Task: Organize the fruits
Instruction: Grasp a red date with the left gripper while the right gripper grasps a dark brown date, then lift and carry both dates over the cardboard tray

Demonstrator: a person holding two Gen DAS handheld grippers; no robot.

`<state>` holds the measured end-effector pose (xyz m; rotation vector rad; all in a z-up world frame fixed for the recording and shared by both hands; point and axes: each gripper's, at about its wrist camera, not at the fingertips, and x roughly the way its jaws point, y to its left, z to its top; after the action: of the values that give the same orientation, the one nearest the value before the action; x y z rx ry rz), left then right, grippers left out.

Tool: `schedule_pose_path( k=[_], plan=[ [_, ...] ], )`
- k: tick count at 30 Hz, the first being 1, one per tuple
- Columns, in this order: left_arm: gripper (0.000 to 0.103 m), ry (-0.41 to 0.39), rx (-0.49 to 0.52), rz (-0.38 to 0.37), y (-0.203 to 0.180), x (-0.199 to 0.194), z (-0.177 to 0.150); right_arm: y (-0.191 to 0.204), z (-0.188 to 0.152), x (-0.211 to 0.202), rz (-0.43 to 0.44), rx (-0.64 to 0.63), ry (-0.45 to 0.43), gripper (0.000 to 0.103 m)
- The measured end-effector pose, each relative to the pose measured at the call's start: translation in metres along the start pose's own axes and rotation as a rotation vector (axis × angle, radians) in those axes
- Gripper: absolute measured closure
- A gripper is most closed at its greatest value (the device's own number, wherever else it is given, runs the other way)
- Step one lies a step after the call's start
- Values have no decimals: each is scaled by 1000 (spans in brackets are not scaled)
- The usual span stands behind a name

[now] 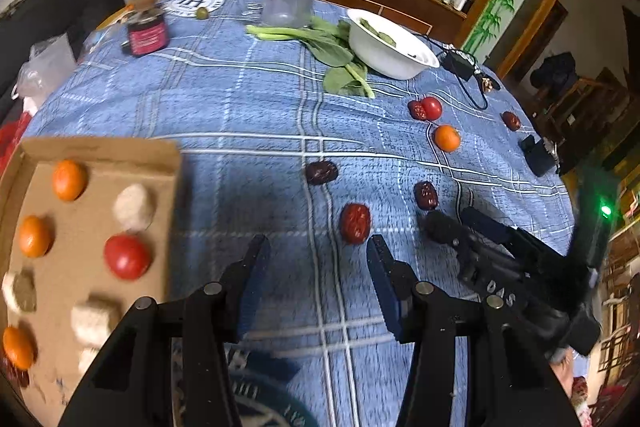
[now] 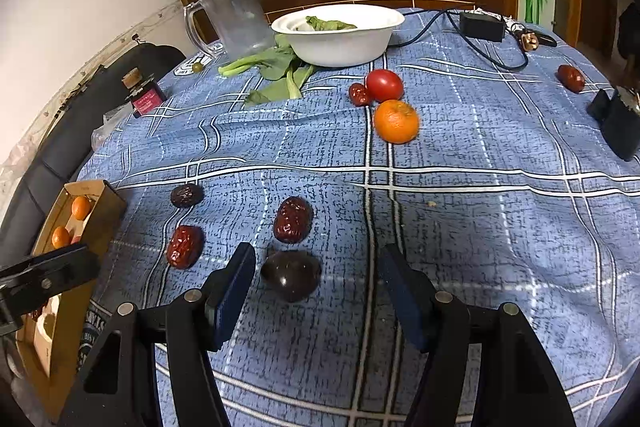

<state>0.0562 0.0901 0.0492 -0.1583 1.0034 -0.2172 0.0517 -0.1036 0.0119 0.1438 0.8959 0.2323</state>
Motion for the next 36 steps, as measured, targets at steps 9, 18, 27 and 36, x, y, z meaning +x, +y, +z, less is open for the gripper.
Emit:
schedule_pose_path(
  k=[9, 18, 27, 36],
  plan=[
    [55, -5, 91, 0, -26, 34, 6, -1, 3, -15, 18, -12, -39, 74],
    [83, 25, 124, 79, -39, 50, 0, -39, 6, -22, 131, 149, -34, 80],
    [83, -42, 90, 6, -35, -4, -20, -68, 4, -19, 306, 327, -24, 79],
    [83, -91, 69, -23, -32, -41, -48, -25, 2, -7, 152, 103, 18, 44]
  ],
)
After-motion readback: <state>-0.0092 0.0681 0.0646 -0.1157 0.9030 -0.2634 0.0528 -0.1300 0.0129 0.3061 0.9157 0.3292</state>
